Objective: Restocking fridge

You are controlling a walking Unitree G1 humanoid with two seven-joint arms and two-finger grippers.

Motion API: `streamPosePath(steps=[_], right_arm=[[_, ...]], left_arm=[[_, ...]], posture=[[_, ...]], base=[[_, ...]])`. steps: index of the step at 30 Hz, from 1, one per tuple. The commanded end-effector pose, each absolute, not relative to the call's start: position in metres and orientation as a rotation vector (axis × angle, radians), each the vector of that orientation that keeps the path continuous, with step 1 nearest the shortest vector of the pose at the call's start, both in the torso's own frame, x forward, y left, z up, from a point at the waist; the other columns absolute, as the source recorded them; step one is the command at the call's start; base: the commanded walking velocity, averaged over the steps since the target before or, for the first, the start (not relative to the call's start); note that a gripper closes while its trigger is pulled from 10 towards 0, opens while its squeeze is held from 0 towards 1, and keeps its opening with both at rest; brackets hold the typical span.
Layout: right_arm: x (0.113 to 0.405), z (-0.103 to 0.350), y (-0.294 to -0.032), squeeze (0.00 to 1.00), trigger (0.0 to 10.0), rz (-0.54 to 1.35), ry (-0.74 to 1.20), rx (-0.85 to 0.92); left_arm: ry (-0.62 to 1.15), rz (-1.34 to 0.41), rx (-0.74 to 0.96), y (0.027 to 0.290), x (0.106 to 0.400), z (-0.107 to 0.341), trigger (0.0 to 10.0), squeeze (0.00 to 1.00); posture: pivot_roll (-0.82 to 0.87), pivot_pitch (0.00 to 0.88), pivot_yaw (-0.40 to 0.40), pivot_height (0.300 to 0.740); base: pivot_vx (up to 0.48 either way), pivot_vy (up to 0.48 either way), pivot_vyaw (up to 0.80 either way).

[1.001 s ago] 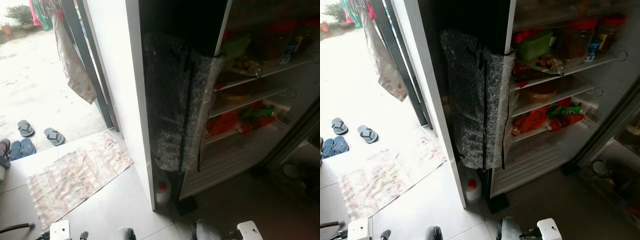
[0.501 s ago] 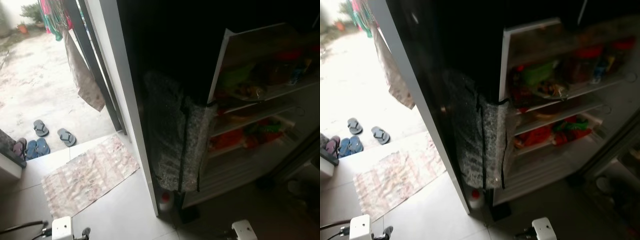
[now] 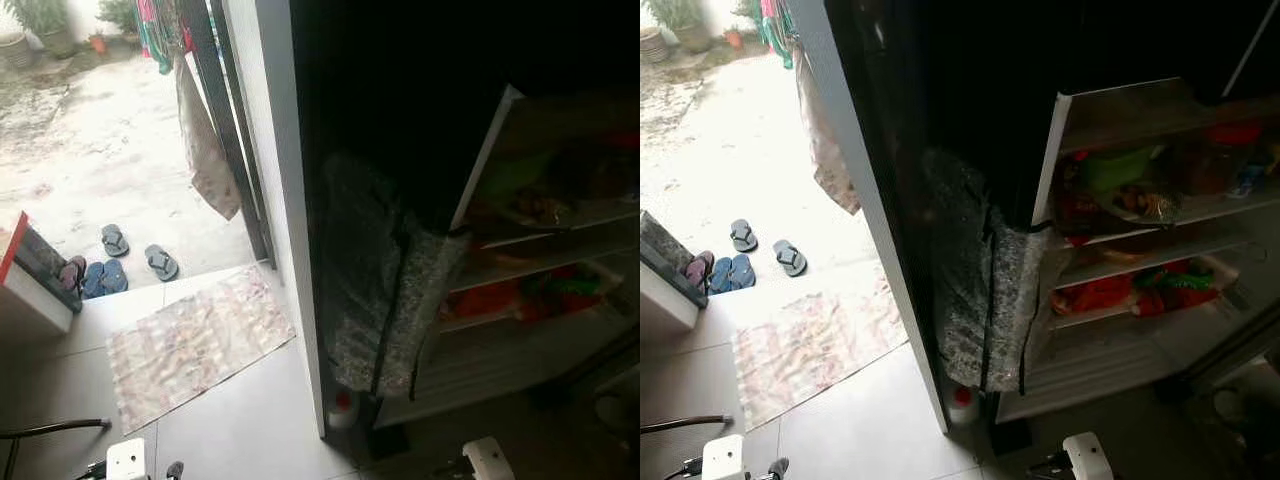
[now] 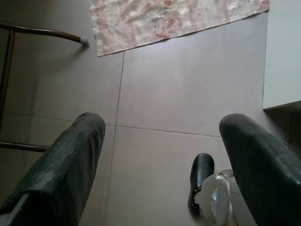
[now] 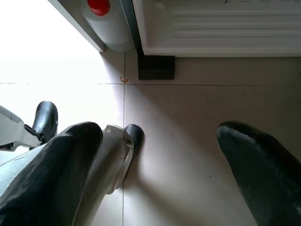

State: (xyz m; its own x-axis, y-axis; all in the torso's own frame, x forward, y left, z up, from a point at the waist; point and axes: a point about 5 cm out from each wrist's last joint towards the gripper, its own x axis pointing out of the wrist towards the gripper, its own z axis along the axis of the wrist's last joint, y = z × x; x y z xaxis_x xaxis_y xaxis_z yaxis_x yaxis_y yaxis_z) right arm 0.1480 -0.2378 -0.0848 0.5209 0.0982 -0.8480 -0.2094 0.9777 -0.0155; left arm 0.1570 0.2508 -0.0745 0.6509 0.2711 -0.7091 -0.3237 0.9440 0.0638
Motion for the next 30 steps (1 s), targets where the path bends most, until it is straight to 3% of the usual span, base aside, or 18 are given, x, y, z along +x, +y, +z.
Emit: streamPosePath(steps=[1,30], right_arm=[[0.143,-0.087,-0.237,0.00,10.0,0.186,1.018,-0.102],[0.141,-0.088,-0.236,0.00,10.0,0.200,1.025,-0.107]], left_arm=[[0.826,0.332,-0.055,0.252,0.148,-0.079,10.0,0.00],[0.911,0.335,-0.075,0.252,0.130,-0.088,10.0,0.00]], posture=[[-0.03,0.064,0.052,0.740],[-0.03,0.052,0.056,0.740]], base=[[0.000,0.000,0.00],[0.000,0.000,0.00]])
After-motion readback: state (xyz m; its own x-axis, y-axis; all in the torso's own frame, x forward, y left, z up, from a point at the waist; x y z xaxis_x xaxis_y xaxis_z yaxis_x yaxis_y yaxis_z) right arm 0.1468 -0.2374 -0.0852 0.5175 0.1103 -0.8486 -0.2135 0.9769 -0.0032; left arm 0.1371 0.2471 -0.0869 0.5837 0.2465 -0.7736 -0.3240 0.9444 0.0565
